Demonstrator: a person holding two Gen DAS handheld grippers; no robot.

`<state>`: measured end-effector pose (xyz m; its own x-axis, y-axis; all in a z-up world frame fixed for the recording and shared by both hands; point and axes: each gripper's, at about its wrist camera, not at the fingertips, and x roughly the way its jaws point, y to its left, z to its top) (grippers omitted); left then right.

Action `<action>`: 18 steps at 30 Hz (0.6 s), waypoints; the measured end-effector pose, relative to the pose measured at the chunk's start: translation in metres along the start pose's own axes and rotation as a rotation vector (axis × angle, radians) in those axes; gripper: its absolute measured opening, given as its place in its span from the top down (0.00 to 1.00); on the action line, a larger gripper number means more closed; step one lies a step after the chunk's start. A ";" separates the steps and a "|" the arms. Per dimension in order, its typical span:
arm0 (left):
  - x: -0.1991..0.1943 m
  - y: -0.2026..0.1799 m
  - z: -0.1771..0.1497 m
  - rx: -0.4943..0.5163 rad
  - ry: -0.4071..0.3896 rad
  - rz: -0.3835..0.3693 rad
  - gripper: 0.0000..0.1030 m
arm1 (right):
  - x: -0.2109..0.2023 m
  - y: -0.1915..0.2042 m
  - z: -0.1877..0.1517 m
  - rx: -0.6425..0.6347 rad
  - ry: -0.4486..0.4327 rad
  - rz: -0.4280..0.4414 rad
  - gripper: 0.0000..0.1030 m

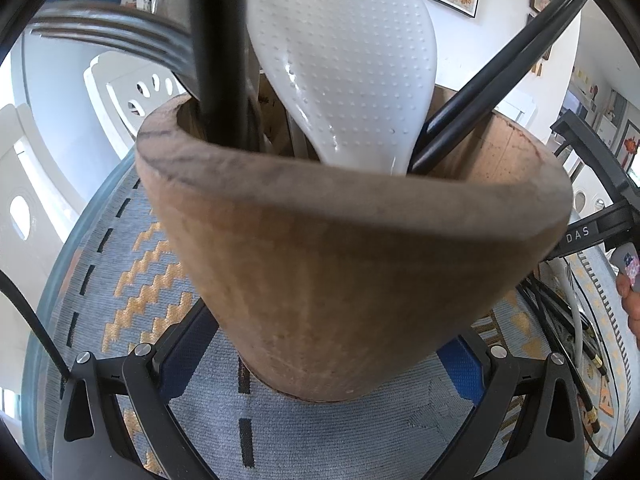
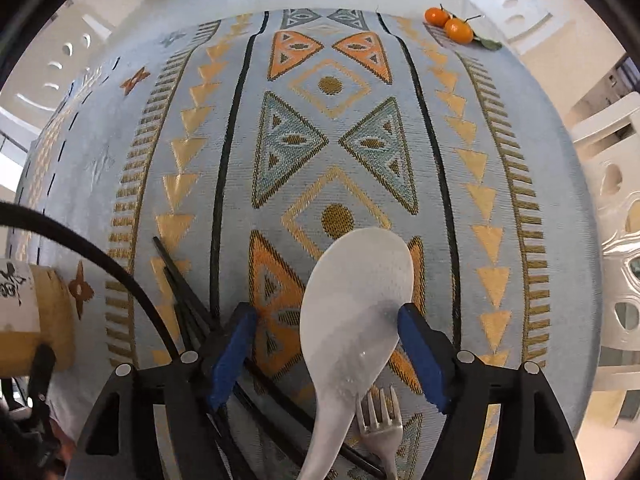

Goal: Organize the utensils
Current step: 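Lift the white spoon off the rug with the right tool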

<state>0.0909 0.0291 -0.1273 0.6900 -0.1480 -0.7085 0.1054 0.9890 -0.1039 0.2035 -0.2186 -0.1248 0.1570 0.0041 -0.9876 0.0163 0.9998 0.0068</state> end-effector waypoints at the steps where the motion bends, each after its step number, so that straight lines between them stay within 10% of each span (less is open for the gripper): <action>1: 0.000 0.000 0.000 -0.001 0.000 -0.001 0.01 | -0.002 0.000 0.001 -0.014 -0.006 0.010 0.36; 3: 0.000 0.002 0.000 -0.005 0.001 -0.007 0.01 | -0.007 -0.001 0.001 -0.052 -0.020 0.018 0.64; 8: -0.002 0.005 -0.001 -0.009 0.003 -0.015 0.01 | -0.020 -0.020 0.002 -0.001 -0.014 0.136 0.81; 18: -0.004 0.012 -0.001 -0.017 0.005 -0.026 0.01 | -0.041 -0.068 -0.018 0.163 0.001 0.176 0.84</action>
<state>0.0886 0.0414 -0.1260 0.6836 -0.1741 -0.7088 0.1114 0.9846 -0.1344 0.1781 -0.2863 -0.0877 0.1702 0.1783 -0.9691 0.1484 0.9676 0.2041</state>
